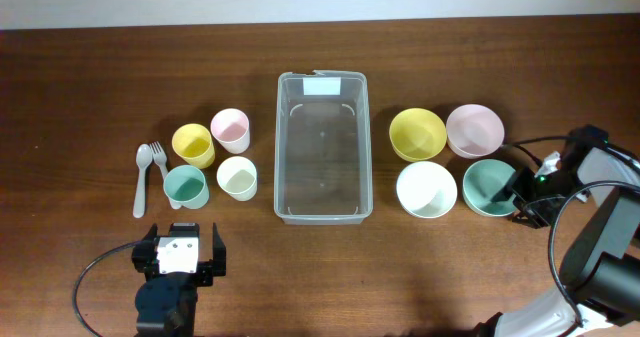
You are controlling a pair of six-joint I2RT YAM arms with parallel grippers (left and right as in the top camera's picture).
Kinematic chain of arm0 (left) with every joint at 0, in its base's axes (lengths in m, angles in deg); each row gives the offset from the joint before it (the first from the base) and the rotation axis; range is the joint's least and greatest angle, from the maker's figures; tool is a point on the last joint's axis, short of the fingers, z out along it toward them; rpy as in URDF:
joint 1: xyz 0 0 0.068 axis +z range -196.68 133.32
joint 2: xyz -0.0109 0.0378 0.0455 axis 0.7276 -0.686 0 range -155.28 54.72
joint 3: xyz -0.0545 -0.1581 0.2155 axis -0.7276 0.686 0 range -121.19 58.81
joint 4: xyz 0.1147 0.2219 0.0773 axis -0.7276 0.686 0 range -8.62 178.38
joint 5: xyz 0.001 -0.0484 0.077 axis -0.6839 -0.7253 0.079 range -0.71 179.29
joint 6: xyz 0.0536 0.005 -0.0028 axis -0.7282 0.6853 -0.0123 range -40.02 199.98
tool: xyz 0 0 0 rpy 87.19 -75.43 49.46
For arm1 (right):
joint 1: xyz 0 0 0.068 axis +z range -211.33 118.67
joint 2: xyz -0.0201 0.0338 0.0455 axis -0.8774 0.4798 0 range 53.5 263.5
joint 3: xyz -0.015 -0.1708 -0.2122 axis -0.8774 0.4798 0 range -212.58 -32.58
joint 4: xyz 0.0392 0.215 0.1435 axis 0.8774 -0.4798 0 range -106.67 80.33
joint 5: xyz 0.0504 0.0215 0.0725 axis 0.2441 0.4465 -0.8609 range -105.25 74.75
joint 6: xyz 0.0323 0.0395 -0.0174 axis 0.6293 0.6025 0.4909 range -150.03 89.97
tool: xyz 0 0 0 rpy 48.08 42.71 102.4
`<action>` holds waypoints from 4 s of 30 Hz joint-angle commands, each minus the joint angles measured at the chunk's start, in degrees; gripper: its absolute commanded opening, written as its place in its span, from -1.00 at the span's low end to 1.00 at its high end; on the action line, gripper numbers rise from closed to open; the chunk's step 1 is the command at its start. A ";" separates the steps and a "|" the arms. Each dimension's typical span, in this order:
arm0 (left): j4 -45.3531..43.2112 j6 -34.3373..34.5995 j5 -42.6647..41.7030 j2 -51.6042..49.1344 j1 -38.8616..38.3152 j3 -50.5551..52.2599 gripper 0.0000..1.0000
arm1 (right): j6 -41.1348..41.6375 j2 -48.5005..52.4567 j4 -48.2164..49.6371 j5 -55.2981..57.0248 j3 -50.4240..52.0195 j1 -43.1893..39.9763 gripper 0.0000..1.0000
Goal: Pack container
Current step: 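Move the right gripper to the green bowl and grasp its rim, then carry the green bowl into the clear container and release it, then move the right gripper to the pink bowl and grasp its rim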
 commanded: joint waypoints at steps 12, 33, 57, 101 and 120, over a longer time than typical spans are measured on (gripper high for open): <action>-0.13 0.50 -0.39 0.50 0.35 0.55 1.00 | -0.33 -3.41 -0.44 -5.51 0.33 -3.87 -0.92; -0.13 0.50 -0.39 0.50 0.35 0.55 1.00 | 6.29 -24.06 -15.43 -7.89 -24.09 24.65 -0.93; -0.13 0.48 -0.39 0.50 0.35 0.55 1.00 | 19.67 14.60 15.85 -0.83 -35.58 48.98 -0.93; -0.13 0.48 -0.42 0.50 0.35 0.55 1.00 | 8.41 -3.17 -12.98 11.26 -31.76 18.64 0.50; -0.13 0.50 -0.39 0.50 0.35 0.55 1.00 | 8.61 17.44 -4.15 4.22 -31.65 11.87 0.20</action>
